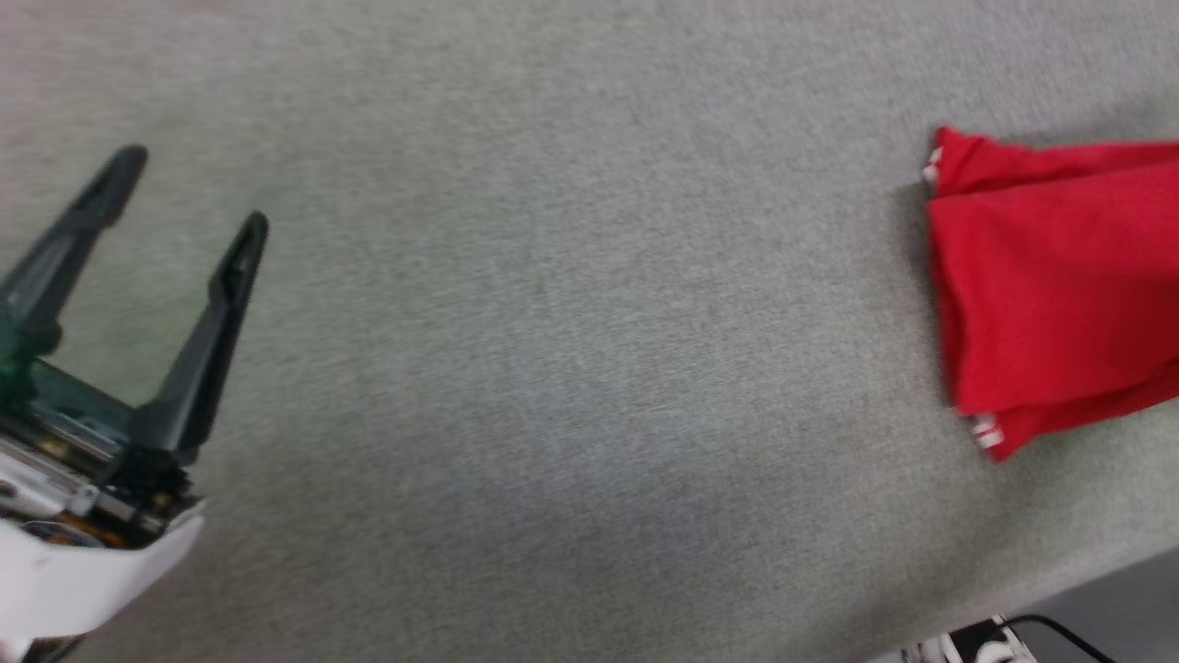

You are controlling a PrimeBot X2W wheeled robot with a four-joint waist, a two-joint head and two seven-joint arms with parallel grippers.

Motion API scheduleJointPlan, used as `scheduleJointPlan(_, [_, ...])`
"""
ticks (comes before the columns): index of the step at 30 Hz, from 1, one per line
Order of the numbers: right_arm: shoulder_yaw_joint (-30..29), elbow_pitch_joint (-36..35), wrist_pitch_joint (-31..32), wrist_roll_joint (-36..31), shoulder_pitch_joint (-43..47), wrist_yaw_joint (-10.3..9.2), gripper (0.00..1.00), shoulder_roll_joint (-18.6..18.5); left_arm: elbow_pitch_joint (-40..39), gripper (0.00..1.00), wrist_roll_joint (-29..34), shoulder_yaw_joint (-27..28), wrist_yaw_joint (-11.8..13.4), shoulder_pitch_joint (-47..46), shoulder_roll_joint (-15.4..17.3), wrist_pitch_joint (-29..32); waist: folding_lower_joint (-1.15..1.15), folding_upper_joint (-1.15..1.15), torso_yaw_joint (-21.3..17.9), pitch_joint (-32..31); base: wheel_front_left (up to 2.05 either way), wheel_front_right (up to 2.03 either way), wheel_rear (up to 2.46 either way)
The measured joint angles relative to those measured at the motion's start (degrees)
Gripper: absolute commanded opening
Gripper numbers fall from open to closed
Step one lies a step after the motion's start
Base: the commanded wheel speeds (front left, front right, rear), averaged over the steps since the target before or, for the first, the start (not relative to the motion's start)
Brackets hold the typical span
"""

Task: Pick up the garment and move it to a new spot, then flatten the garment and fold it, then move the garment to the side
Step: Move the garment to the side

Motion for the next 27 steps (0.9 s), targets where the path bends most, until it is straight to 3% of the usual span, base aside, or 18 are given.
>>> scheduleJointPlan(8, [-3.3,5.3,-6.4,-8.5,-11.9,0.0,0.0,0.0,-3.1,1.0,-1.6,2.2,0.0,-1.9,6.9,0.0,0.0,0.0,-3.0,4.7,0.0,0.0,0.0])
scheduleJointPlan(10, [-4.0,9.0,-3.5,-6.2,-14.8,-0.01,0.0,-0.2,-3.6,1.0,-2.2,3.0,0.0,-2.3,8.2,0.0,0.0,0.0,-3.4,5.8,0.0,0.0,0.0])
scheduleJointPlan(11, [-3.5,10.2,-2.9,-4.8,-15.7,-0.02,0.0,0.0,-3.8,1.0,-2.6,3.4,0.0,-2.3,8.9,0.0,0.0,0.0,-3.6,6.3,0.0,0.0,0.0])
scheduleJointPlan(13, [-0.3,9.3,-3.9,-10.0,-15.9,0.01,0.0,0.0,-4.3,1.0,-3.2,4.7,0.0,-2.3,9.9,0.0,0.0,0.0,-4.0,7.2,0.0,0.0,0.0])
scheduleJointPlan(14, [-0.7,9.6,-5.6,-9.2,-17.0,0.01,0.0,0.3,-4.6,1.0,-3.3,5.4,0.0,-2.2,10.4,0.0,0.0,0.0,-4.2,7.6,0.0,0.0,0.0])
scheduleJointPlan(20, [0.5,11.3,-8.8,-20.9,-16.6,0.0,0.0,0.1,-5.1,1.0,-3.6,7.2,0.0,0.6,11.3,0.0,0.0,0.0,-6.1,8.8,0.0,0.0,0.0])
scheduleJointPlan(27, [-1.6,13.4,-10.8,-24.1,-16.7,0.0,0.0,0.1,-5.6,1.0,-3.6,9.2,0.0,2.9,11.4,0.0,0.0,0.0,-6.6,8.6,0.0,0.0,0.0])
